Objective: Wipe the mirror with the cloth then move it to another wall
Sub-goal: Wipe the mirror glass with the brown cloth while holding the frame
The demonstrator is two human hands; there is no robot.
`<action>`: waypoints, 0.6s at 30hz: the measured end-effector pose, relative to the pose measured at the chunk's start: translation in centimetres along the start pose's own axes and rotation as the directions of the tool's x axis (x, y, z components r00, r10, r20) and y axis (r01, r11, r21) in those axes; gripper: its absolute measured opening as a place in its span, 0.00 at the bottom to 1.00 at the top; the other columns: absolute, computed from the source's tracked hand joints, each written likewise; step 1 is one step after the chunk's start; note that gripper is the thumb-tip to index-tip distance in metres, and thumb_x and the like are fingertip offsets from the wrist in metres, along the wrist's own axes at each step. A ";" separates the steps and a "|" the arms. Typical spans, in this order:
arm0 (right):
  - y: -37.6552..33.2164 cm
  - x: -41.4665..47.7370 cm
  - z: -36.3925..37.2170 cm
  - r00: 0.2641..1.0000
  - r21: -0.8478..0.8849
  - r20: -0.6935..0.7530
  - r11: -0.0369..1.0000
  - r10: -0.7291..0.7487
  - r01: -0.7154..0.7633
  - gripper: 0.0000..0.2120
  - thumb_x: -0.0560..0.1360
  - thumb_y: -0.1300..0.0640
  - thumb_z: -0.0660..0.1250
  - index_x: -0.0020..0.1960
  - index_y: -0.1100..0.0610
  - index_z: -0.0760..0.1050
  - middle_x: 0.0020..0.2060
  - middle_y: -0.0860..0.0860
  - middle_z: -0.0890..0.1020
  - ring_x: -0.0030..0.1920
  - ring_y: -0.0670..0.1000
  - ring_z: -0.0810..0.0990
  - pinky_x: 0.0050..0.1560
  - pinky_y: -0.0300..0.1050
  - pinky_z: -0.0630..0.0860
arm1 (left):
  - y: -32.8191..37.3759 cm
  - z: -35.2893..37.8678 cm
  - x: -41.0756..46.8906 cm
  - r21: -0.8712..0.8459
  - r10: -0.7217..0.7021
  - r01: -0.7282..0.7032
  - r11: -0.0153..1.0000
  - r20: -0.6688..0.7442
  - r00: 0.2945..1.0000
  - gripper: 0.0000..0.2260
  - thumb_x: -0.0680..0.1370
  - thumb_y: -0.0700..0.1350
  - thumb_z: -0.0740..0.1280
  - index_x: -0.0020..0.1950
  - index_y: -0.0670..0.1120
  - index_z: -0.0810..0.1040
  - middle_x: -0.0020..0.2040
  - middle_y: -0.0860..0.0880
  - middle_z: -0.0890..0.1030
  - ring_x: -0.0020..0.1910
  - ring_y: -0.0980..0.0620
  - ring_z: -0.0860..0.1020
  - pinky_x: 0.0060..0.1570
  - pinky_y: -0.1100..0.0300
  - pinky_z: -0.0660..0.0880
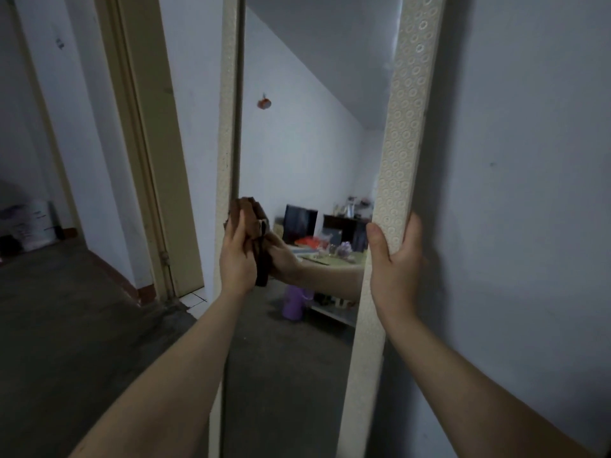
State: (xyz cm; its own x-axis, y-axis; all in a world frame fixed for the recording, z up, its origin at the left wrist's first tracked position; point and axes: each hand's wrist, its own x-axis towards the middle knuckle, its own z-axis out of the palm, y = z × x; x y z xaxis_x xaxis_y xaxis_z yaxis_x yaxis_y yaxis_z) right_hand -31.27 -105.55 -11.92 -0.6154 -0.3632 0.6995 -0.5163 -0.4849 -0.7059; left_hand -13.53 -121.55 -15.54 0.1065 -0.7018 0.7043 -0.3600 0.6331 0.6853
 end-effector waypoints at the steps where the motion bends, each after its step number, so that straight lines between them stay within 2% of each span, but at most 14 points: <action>1: 0.0 0.0 0.0 1.000 -0.002 -0.002 1.000 0.002 -0.002 0.25 0.73 0.45 0.64 0.64 0.59 0.69 0.53 0.52 0.82 0.51 0.52 0.81 0.52 0.46 0.76 | -0.3 0.3 -0.6 -0.010 -0.039 0.039 0.999 -0.004 0.999 0.26 0.79 0.34 0.56 0.76 0.52 0.62 0.77 0.49 0.62 0.74 0.47 0.63 0.71 0.57 0.61; 3: 0.0 -0.1 0.1 1.000 -0.004 -0.006 1.000 0.004 -0.004 0.27 0.73 0.42 0.63 0.64 0.59 0.68 0.53 0.53 0.82 0.52 0.54 0.81 0.53 0.51 0.76 | 0.1 1.1 -2.1 -0.030 -0.149 0.148 0.989 -0.030 0.988 0.25 0.81 0.38 0.56 0.76 0.54 0.60 0.78 0.49 0.60 0.75 0.46 0.61 0.74 0.48 0.60; 5: -0.2 -0.2 0.0 1.000 -0.007 -0.007 1.000 0.007 -0.007 0.27 0.72 0.43 0.63 0.64 0.60 0.68 0.53 0.53 0.82 0.52 0.55 0.81 0.53 0.52 0.76 | 1.3 1.8 -3.7 -0.065 -0.229 0.227 0.972 -0.035 0.973 0.25 0.82 0.40 0.56 0.77 0.55 0.58 0.78 0.49 0.59 0.76 0.46 0.60 0.74 0.46 0.58; 6: -0.2 -0.3 0.0 1.000 -0.005 -0.007 1.000 0.011 -0.011 0.27 0.72 0.43 0.64 0.64 0.60 0.69 0.53 0.52 0.82 0.52 0.55 0.81 0.53 0.52 0.76 | 1.8 2.1 -4.7 -0.083 -0.224 0.221 0.972 -0.027 0.974 0.25 0.82 0.40 0.56 0.77 0.56 0.57 0.78 0.49 0.58 0.76 0.46 0.60 0.75 0.46 0.58; 8: -0.3 -0.4 -0.1 1.000 0.000 -0.003 1.000 0.023 -0.023 0.29 0.72 0.42 0.63 0.65 0.60 0.68 0.54 0.53 0.82 0.54 0.56 0.80 0.55 0.51 0.75 | 3.4 2.6 -6.9 -0.082 -0.142 0.142 0.986 0.005 0.990 0.26 0.82 0.42 0.56 0.75 0.62 0.55 0.78 0.50 0.57 0.75 0.47 0.60 0.74 0.44 0.59; 10: -0.4 -0.5 -0.1 0.998 0.019 0.025 0.998 0.057 -0.058 0.34 0.71 0.38 0.61 0.66 0.61 0.66 0.59 0.55 0.80 0.58 0.56 0.78 0.59 0.53 0.74 | 5.0 3.1 -9.2 -0.045 -0.049 0.052 0.998 0.059 0.997 0.27 0.82 0.46 0.55 0.72 0.71 0.48 0.79 0.52 0.54 0.76 0.46 0.58 0.71 0.39 0.62; 11: -0.4 -0.6 -0.2 0.996 0.037 0.043 0.996 0.081 -0.083 0.35 0.70 0.37 0.61 0.68 0.61 0.65 0.61 0.56 0.78 0.61 0.55 0.77 0.61 0.54 0.73 | 5.7 3.4 -10.2 -0.030 -0.012 0.015 0.999 0.089 0.996 0.26 0.82 0.48 0.53 0.71 0.73 0.46 0.79 0.54 0.52 0.77 0.46 0.56 0.70 0.38 0.63; 13: -0.4 -1.1 -0.4 0.989 0.070 0.078 0.989 0.126 -0.132 0.38 0.69 0.37 0.62 0.71 0.59 0.63 0.66 0.56 0.74 0.66 0.54 0.73 0.66 0.54 0.69 | 6.9 4.0 -12.3 -0.035 0.084 -0.080 0.996 0.143 0.986 0.24 0.81 0.53 0.50 0.74 0.68 0.47 0.80 0.54 0.49 0.78 0.49 0.51 0.72 0.39 0.60; 15: -0.2 -1.9 -0.7 0.983 0.094 0.108 0.982 0.151 -0.161 0.38 0.69 0.37 0.63 0.72 0.57 0.61 0.68 0.55 0.73 0.68 0.52 0.71 0.68 0.52 0.67 | 8.2 4.4 -14.0 -0.058 0.183 -0.175 0.983 0.186 0.965 0.24 0.80 0.55 0.48 0.76 0.62 0.51 0.80 0.53 0.50 0.79 0.52 0.48 0.75 0.44 0.54; 16: 0.0 -2.3 -0.9 0.982 0.099 0.114 0.981 0.153 -0.164 0.37 0.70 0.38 0.64 0.72 0.57 0.62 0.67 0.54 0.74 0.67 0.51 0.72 0.68 0.49 0.68 | 8.8 4.6 -14.7 -0.071 0.216 -0.205 0.976 0.207 0.954 0.24 0.80 0.54 0.48 0.76 0.60 0.52 0.80 0.52 0.52 0.79 0.53 0.48 0.76 0.45 0.52; 18: 0.3 -3.1 -1.3 0.983 0.105 0.108 0.982 0.145 -0.157 0.29 0.71 0.43 0.65 0.67 0.57 0.67 0.58 0.52 0.79 0.58 0.47 0.78 0.59 0.42 0.73 | 9.4 4.9 -15.3 -0.094 0.232 -0.216 0.972 0.223 0.947 0.24 0.80 0.50 0.51 0.76 0.60 0.53 0.79 0.53 0.54 0.79 0.52 0.48 0.76 0.45 0.52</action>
State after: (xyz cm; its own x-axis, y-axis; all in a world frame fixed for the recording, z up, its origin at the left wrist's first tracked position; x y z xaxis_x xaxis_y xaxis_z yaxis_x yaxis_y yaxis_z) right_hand -30.27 -103.55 -14.39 -0.6160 -0.5134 0.5974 -0.3482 -0.5028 -0.7911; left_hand -23.12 -106.51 -20.79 -0.1893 -0.5901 0.7848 -0.2856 0.7978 0.5310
